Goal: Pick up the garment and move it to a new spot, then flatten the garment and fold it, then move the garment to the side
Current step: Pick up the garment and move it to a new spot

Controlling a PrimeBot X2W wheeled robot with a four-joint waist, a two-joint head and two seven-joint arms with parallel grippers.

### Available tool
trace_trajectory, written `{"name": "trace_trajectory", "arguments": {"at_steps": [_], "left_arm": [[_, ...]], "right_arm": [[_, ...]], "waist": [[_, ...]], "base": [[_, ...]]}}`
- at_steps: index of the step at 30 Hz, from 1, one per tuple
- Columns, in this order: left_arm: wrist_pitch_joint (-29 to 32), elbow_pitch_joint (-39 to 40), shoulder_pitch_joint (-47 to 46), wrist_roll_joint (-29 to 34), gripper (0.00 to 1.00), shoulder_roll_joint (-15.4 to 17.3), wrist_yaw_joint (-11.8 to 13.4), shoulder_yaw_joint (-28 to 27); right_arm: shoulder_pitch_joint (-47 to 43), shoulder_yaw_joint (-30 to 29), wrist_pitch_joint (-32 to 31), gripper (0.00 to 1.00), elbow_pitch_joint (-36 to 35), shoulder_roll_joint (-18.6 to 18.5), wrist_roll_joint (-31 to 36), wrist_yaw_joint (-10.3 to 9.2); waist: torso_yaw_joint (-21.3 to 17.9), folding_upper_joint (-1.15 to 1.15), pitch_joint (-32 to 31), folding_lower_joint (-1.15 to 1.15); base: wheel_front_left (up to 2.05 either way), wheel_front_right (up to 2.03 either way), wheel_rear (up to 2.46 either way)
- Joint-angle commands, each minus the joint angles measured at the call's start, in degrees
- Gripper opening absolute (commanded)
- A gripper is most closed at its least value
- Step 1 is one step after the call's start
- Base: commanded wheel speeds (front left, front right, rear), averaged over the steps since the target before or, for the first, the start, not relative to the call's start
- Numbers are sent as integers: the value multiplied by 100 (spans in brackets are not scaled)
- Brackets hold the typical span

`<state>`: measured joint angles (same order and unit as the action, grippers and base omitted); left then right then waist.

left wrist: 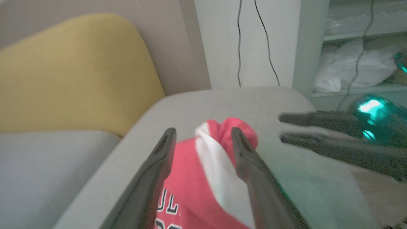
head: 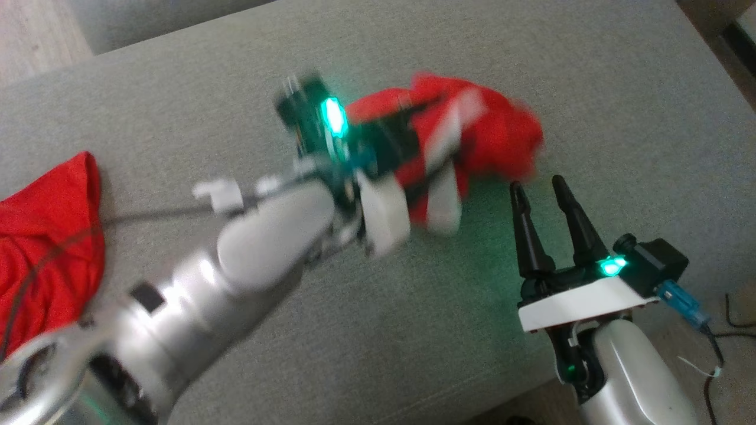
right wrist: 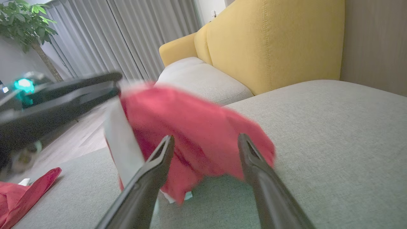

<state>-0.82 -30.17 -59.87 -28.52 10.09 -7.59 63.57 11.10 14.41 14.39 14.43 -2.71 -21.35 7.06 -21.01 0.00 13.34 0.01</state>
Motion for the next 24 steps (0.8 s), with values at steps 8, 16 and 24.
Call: {"name": "trace_trajectory", "arguments": {"at_steps": [8,16,24], "left_arm": [[-538,170,-85,-497,100,517,74,88],[-1047,125,250,-697,100,1114,750,-490],[-1391,1027,2316,-1174,100,1682,1959,-1121]], "right_arm": [[77,-44,61,100,-174,-17,65,43],[-98,-241,61,100,-67,-17,246,43],[-380,-485,61,100,-4,-17,362,43]], "waist": [[489,0,-110,-1],[1166,0,-445,-1],[1741,0,-787,-1]], "base": [[0,0,0],[0,0,0],[0,0,0]]}}
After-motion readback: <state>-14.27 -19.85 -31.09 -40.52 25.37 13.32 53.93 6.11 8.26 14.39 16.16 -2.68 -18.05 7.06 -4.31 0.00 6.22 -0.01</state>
